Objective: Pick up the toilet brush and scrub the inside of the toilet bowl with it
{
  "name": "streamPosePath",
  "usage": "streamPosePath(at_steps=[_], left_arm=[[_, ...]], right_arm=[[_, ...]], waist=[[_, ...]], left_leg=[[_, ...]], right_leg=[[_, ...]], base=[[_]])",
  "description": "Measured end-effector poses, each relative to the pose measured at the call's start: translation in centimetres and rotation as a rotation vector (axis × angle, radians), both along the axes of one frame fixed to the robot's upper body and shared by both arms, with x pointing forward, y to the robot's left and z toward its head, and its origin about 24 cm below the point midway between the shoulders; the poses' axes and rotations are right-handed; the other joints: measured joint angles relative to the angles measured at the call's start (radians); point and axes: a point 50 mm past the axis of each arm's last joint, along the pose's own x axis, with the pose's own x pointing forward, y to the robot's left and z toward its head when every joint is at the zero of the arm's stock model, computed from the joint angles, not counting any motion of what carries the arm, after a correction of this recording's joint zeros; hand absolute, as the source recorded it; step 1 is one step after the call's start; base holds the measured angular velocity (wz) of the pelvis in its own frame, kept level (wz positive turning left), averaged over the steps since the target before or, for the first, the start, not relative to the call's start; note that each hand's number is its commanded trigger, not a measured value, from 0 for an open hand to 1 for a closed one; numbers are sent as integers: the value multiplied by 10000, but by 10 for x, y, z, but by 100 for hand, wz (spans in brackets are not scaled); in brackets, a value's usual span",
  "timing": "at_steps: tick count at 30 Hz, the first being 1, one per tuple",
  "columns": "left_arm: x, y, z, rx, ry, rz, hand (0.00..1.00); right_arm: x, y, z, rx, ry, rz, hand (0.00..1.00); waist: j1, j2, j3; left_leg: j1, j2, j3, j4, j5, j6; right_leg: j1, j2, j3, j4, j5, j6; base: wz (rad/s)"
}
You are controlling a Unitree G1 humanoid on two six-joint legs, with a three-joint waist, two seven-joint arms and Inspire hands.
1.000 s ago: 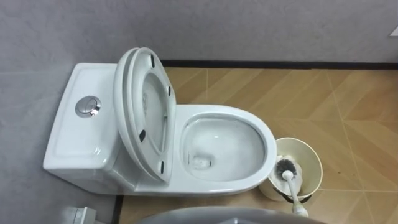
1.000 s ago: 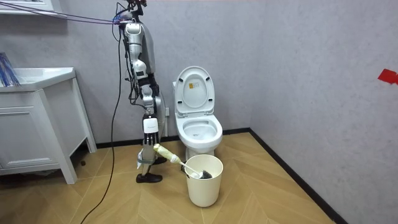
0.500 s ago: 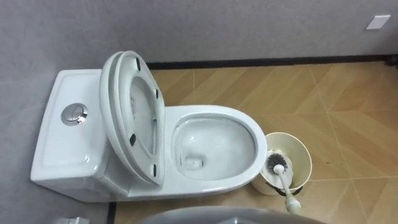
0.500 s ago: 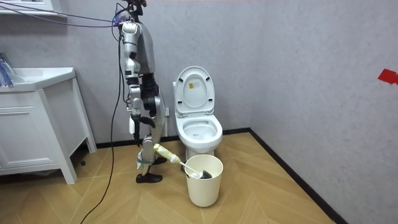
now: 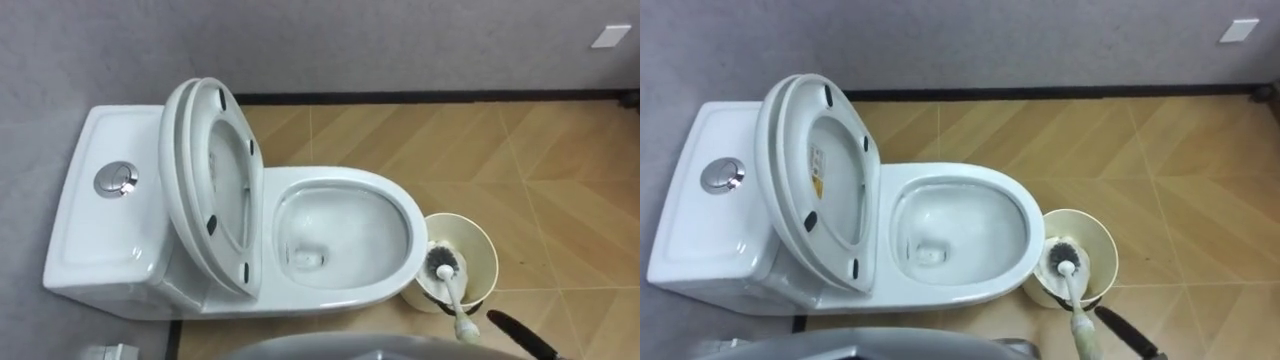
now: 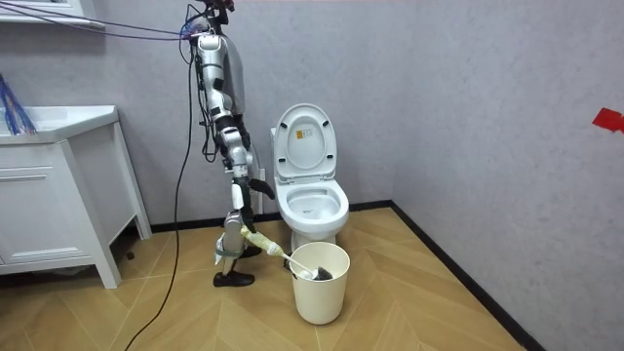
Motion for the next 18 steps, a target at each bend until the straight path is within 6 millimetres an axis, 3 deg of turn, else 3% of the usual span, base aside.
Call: streamPosePath(at_steps=[5,12,18], left_arm=[[3,3,1,104,-207,-242,0],[19,5,3,132,-772,-449,0],[44,7,5,239,-1274,-1140,0]], right_arm=[[10,-4,3,-555,103,966,0],[31,-3,7,-1455,692,3711,0],[55,-5,13,-2216,991,5632,0]], waist=[[78,-37,29],[526,-17,23],[633,55,39]], left_leg=[[-199,22,-103,156,-35,3],[-822,124,-119,573,-60,30],[-1998,187,-551,1319,-111,79]], right_leg=[[-43,-1,-207,16,8,-3],[-640,11,-406,332,42,-34],[-1442,20,-929,722,61,-66]], base=[[8],[1],[20]])
